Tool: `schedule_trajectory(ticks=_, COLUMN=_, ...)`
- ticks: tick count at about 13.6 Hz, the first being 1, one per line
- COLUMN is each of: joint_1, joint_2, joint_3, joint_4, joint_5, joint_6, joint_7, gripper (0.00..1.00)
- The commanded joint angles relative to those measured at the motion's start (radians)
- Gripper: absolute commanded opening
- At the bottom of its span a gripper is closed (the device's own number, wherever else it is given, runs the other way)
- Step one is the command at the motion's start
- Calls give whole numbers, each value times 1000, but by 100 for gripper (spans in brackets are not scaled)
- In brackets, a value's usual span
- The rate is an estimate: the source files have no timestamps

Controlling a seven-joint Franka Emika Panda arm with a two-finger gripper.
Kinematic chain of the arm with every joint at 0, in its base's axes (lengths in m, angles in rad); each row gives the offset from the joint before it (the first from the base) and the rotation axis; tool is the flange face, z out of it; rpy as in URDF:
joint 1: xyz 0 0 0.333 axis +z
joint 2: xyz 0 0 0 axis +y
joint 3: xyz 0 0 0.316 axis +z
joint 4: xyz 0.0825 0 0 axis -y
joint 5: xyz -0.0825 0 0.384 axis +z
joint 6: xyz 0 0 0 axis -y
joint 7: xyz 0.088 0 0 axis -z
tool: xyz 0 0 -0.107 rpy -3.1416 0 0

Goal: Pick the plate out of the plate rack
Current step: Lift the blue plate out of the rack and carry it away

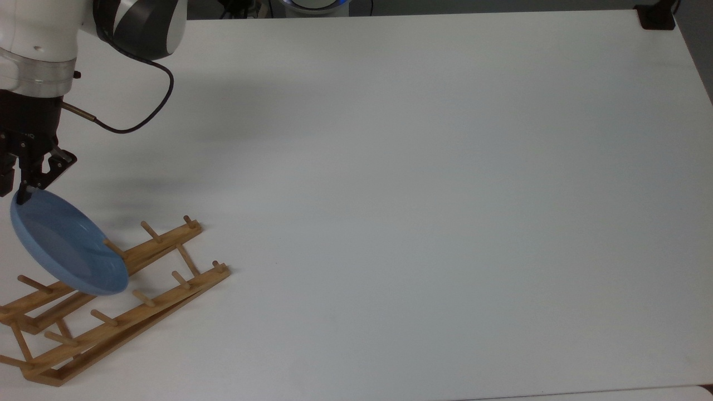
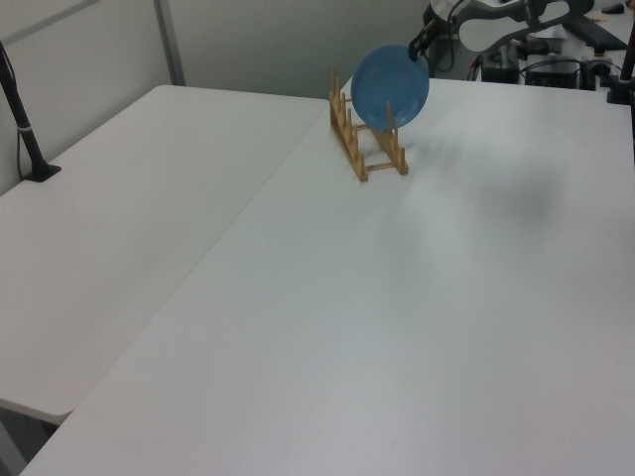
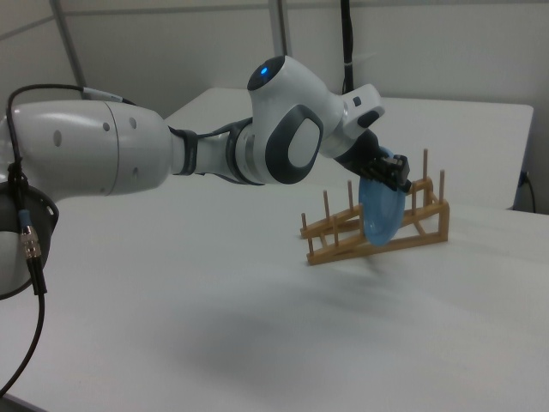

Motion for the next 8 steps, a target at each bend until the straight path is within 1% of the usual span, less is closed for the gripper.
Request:
schedule_trajectory(ticks=1, joint_1=2, joint_2=12, joint_3=-6, joint_4=2, joint_5=-49, joint_6=32, joint_7=21, gripper=10)
schedule_trajectory(ticks=3, joint_1=2, joint_2=9, joint_3=-6, joint_4=3, joint_5=-49, joint_6=32, joint_7=19, gripper=2)
schedule_trajectory(ticks=4, joint_1=0, joint_2=3, joint_3=-6, joint_4=5, joint_5=-49, joint_6=32, joint_7=18, gripper=0)
schedule_trajectory(ticks=8, joint_1=-18, joint_2=-49, joint_3=-7, joint_4=19, joint_5=-47, joint_6=31, joint_7=-11, gripper=0)
